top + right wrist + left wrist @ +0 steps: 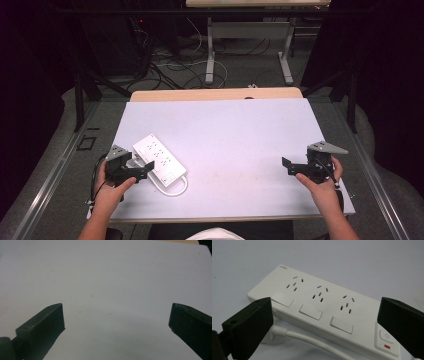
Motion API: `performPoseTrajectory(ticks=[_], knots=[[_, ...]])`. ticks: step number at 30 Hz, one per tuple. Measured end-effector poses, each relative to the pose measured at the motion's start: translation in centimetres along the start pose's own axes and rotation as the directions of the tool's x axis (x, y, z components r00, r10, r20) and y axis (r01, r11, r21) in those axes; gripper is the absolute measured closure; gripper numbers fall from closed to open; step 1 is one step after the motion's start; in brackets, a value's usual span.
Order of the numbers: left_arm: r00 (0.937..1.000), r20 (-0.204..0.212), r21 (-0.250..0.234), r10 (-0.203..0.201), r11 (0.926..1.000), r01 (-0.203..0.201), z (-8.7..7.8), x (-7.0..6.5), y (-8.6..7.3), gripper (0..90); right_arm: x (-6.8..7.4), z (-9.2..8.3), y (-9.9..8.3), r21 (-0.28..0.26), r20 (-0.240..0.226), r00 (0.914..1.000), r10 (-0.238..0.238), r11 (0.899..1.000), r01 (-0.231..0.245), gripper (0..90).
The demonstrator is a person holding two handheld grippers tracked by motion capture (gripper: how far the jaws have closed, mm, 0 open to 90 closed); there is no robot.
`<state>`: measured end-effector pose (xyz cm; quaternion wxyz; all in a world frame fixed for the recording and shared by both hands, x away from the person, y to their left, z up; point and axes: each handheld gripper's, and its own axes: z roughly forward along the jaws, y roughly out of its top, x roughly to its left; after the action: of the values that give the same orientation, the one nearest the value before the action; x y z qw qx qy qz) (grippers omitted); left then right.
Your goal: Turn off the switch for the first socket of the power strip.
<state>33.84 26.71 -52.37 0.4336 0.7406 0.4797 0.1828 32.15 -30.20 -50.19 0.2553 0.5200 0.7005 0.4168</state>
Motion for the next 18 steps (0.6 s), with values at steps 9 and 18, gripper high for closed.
performPoseTrajectory(ticks=[9, 18], knots=[[0.9997, 0.025, -0.013, -0.005, 0.9999, 0.005, -0.4, -0.5, 0.4, 0.4, 0.0, 0.1, -1.5, 0.004, 0.011, 0.9994, -0.032, 0.999, 0.032, 0.0], [0.9993, 0.034, 0.015, 0.013, 0.9998, -0.013, -0.3, -1.0, 0.1, 0.4, 0.0, 0.2, -2.2, -0.002, 0.023, 0.9991, -0.037, 0.999, 0.037, 0.0]])
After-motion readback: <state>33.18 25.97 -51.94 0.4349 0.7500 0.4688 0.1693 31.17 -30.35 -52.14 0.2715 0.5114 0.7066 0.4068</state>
